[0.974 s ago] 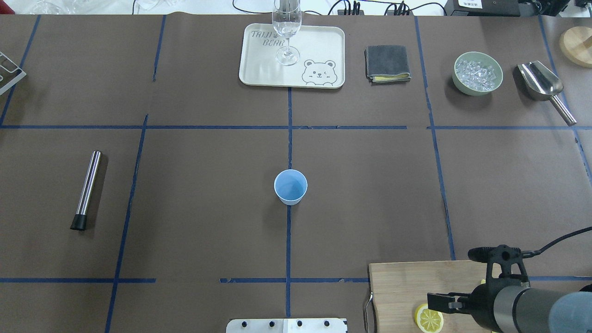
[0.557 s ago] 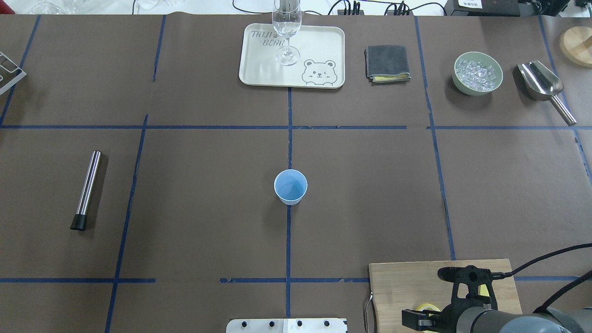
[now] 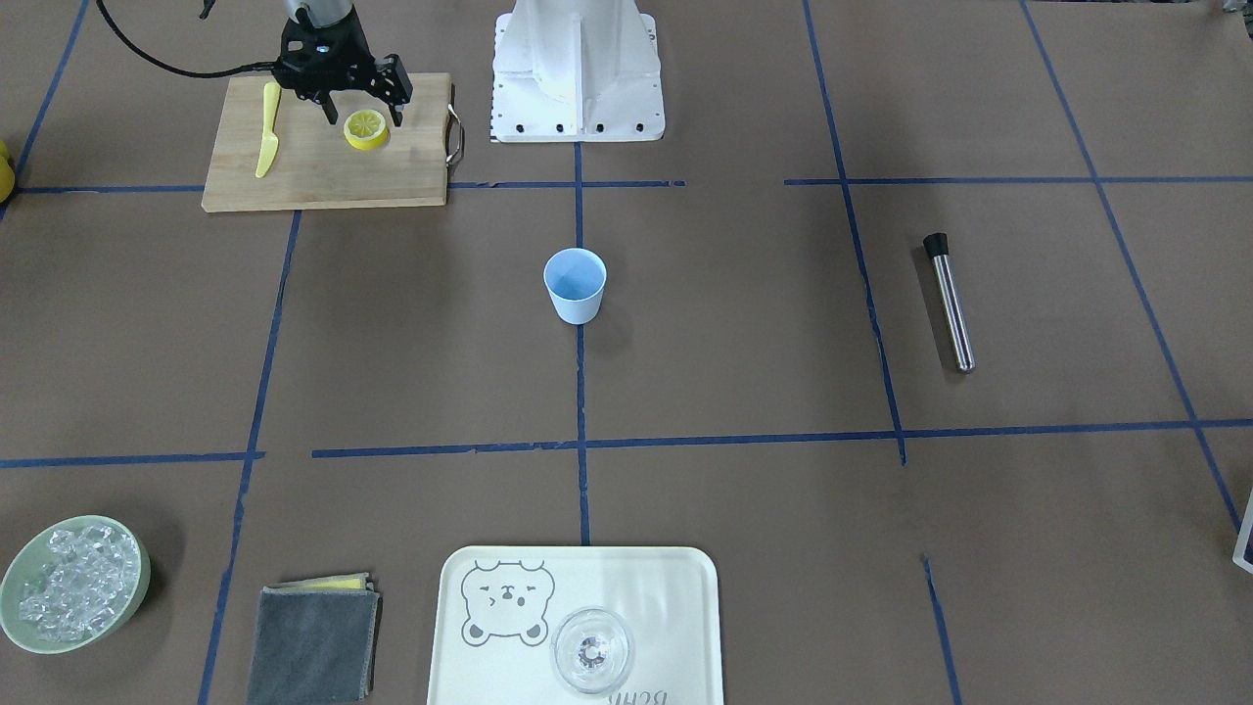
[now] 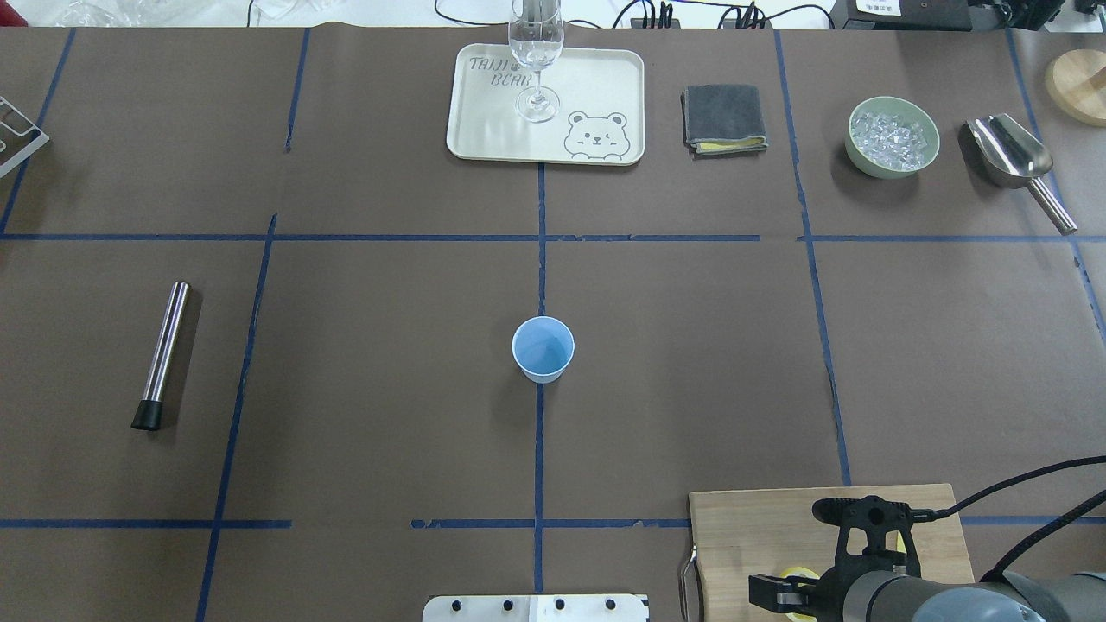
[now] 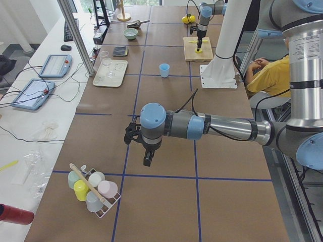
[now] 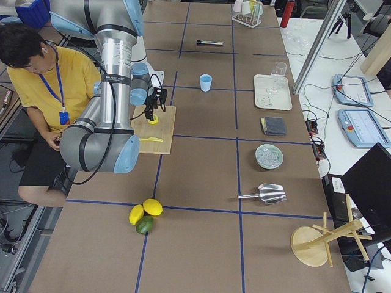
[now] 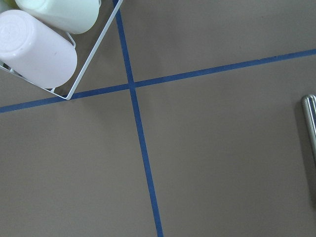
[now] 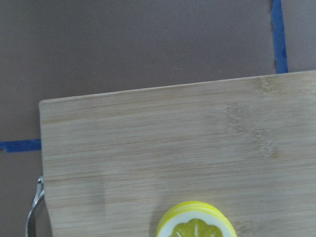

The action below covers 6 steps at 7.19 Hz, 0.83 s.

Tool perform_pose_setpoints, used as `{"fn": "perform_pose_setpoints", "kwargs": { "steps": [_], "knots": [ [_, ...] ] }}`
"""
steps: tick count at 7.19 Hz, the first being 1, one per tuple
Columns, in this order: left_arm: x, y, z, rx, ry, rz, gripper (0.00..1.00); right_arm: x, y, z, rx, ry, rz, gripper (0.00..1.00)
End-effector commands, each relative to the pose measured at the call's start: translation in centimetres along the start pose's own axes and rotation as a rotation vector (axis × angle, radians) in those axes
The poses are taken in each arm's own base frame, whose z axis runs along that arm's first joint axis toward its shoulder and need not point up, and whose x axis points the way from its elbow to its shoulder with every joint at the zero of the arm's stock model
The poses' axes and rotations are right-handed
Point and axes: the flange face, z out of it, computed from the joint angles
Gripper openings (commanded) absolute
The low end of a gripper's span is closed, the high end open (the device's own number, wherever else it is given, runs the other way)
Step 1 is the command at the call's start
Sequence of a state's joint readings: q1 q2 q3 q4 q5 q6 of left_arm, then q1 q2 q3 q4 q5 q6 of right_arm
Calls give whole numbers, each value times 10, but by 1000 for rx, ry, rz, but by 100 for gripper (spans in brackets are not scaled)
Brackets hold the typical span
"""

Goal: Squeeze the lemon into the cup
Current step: 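Grasp a lemon slice with the right gripper and lift it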

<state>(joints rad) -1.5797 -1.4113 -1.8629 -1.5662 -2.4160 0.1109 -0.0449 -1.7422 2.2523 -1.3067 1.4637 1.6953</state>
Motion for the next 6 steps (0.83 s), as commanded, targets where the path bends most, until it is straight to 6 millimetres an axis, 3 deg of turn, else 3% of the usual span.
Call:
{"fn": "perform_pose_setpoints", "kwargs": {
  "steps": [1, 2, 6],
  "knots": [
    [1, 2, 0, 1, 18, -1, 100, 7, 1, 8, 1, 22, 6, 95],
    [-2, 12, 5, -9, 45, -10, 100, 7, 1, 9, 1, 25, 7, 94],
    [0, 12, 4, -7, 48, -13, 100, 8, 4, 16, -15, 37, 17, 88]
  ]
}}
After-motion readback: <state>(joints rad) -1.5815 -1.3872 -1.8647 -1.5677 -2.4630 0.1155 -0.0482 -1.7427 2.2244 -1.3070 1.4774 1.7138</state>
